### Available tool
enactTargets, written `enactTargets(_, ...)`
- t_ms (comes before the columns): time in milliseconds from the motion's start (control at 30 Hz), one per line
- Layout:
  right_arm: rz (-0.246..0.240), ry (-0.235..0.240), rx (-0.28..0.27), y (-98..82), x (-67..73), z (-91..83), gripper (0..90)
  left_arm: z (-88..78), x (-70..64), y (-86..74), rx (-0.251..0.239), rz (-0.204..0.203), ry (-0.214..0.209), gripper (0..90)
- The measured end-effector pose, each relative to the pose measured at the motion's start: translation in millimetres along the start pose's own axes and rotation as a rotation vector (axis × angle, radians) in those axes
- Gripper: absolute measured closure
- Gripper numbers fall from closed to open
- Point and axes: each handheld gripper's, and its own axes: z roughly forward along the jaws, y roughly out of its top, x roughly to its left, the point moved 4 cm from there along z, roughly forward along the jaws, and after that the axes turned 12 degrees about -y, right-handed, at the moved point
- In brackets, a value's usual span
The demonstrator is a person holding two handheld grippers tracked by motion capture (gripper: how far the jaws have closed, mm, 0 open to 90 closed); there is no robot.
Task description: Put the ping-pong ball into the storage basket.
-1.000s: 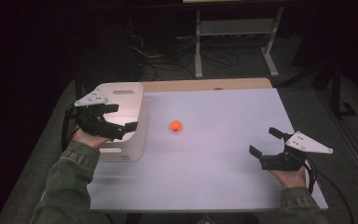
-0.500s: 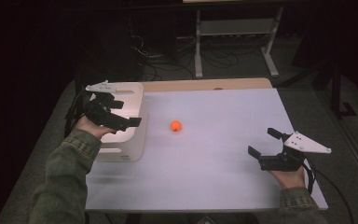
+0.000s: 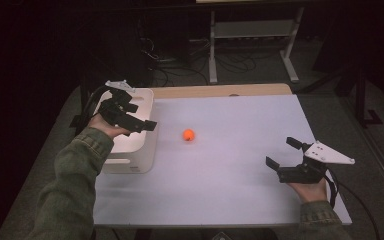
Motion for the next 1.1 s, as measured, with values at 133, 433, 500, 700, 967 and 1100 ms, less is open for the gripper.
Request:
enactTargets(133, -0.002, 0.002, 0.0, 0.1, 0.4, -0.2, 0.0, 6.6, 3.1, 5.4, 0.029, -0.001, -0.016, 0.0)
enactTargets(433, 0.001, 0.007, -0.002, -0.3, 1.6, -0.4, 0.0, 23.2, 5.0, 16.7, 0.092, -0.008, -0.038, 0.0)
enactTargets(500, 0.002, 0.009, -0.003, -0.3, 1.5, -0.5, 0.0, 27.4, 5.0, 18.9, 0.111, -0.008, -0.044, 0.0)
enactTargets(700, 0.006, 0.006, 0.0, -0.5, 0.8, -0.5, 0.0, 36.6, 7.0, 25.4, 0.141, -0.021, -0.047, 0.0)
enactTargets(967, 0.014, 0.006, -0.005, -0.3, 0.1, -1.1, 0.0, 43.9, 5.8, 35.0, 0.176, -0.016, -0.047, 0.0)
enactTargets(1100, 0.017, 0.002, -0.002, -0.5, -0.4, -1.6, 0.0, 51.0, 2.6, 41.1, 0.19, -0.008, -0.042, 0.0)
